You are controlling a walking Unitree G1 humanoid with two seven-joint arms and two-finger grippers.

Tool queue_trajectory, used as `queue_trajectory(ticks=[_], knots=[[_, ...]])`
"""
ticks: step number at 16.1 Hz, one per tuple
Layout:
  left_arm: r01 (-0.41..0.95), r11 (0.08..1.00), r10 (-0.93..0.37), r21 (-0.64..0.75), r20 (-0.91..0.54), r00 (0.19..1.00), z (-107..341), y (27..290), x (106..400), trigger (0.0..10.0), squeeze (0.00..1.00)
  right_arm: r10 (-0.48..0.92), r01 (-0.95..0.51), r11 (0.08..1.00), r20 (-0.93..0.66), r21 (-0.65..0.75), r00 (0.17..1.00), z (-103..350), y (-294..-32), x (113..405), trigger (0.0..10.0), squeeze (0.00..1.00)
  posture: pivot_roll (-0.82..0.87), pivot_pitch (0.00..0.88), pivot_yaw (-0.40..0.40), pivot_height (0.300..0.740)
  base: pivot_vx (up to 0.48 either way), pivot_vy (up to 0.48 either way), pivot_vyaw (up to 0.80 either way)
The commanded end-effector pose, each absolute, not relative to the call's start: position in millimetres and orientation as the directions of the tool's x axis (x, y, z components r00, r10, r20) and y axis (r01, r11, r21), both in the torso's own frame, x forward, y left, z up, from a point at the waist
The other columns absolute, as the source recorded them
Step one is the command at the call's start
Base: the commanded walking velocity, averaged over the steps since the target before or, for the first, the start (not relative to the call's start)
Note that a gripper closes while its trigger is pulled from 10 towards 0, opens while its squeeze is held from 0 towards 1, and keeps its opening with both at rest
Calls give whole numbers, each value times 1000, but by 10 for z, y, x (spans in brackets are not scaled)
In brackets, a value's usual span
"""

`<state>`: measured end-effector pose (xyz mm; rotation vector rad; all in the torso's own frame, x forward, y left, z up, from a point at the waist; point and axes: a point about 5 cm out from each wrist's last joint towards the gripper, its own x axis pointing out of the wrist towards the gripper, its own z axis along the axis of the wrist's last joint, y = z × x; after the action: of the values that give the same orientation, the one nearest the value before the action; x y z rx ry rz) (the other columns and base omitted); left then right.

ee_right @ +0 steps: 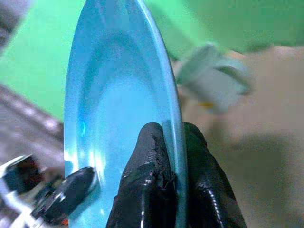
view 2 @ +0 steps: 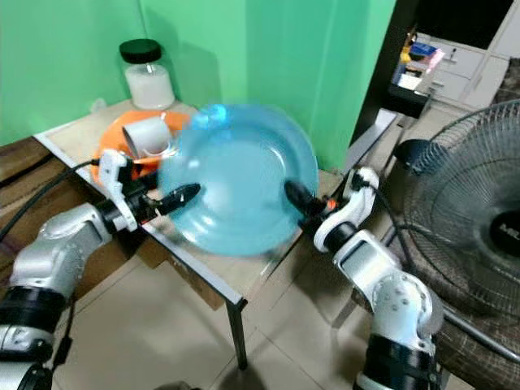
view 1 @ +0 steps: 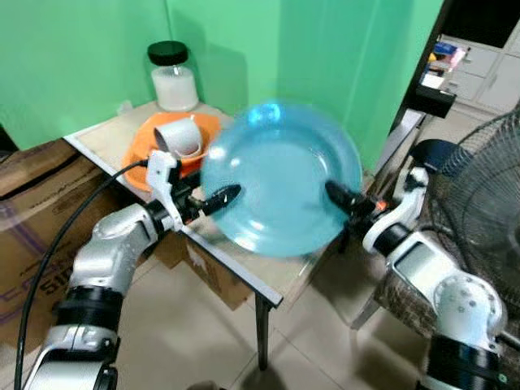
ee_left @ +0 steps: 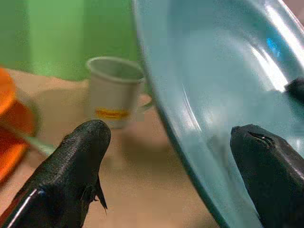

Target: Setting the table

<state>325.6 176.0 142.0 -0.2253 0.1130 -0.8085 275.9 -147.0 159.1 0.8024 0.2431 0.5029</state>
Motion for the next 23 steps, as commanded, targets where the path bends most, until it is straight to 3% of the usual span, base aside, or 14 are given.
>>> queue_trajectory(ticks=[1,3,4,6,13,23], knots=[[710,633,-747,-308,-3,665,1447,1752,3227,10000,0,568,-437,530,79,727,820,1718,-1418,2714,0,0,48,0,24,740,0,0,0],[686,590,-747,-425,34,664,1493,1741,3231,10000,0,620,-531,472,164,704,767,1816,-1369,2649,0,0,45,0,28,740,0,0,0],[686,570,-748,-452,60,661,1536,1752,3228,4824,0,632,-548,460,176,698,755,1826,-1358,2629,0,0,45,0,28,740,0,0,0],[696,563,-758,-446,58,650,1563,1753,3212,0,0,639,-557,464,175,689,749,1820,-1358,2615,0,0,40,0,34,740,0,0,0],[699,588,-749,-407,54,661,1655,1683,3177,0,0,594,-536,581,132,612,794,1824,-1440,2704,0,0,35,0,27,740,0,0,0],[669,610,-734,-424,15,679,1614,1669,3180,0,0,569,-520,651,98,552,816,1755,-1439,2685,0,0,32,0,40,740,0,0,0]])
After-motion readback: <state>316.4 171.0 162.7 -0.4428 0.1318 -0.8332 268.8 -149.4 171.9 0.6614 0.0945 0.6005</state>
